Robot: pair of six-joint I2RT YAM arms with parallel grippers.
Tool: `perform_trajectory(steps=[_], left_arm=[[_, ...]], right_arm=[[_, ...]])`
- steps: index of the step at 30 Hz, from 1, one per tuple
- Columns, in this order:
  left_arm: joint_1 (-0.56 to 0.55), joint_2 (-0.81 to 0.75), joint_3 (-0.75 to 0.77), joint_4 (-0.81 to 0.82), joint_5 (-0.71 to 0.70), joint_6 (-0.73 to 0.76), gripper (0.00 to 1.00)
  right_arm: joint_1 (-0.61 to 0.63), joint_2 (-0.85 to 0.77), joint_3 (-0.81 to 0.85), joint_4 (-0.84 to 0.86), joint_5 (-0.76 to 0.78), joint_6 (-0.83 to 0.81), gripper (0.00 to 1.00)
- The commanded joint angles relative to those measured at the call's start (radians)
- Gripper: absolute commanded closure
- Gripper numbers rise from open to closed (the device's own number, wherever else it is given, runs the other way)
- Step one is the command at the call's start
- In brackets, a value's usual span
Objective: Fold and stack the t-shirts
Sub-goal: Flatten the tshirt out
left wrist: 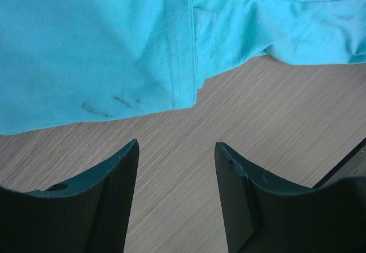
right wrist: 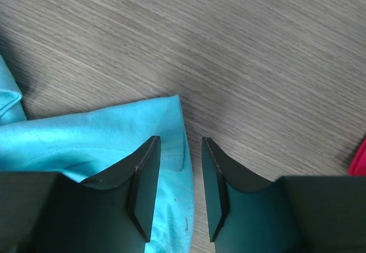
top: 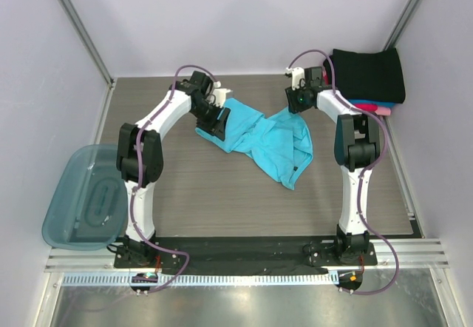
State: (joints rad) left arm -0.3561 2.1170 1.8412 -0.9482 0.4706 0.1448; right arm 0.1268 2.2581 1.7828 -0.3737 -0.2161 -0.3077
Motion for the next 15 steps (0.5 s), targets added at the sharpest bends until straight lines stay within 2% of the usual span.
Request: perform_trajectory(steps=[1,15], left_arm=[[-0.003,-0.052,0.013,-0.008,-0.015,0.022,0.43],[-0.003,-0.028,0.021,-0.004,-0.016,0.013,0.43]], right_arm=[[-0.006,-0.002,0.055,0.013,-0.014,0.016,0.6],[-0.006,-0.015,-0.002,-0.002,-0.04,0.016,0.65]])
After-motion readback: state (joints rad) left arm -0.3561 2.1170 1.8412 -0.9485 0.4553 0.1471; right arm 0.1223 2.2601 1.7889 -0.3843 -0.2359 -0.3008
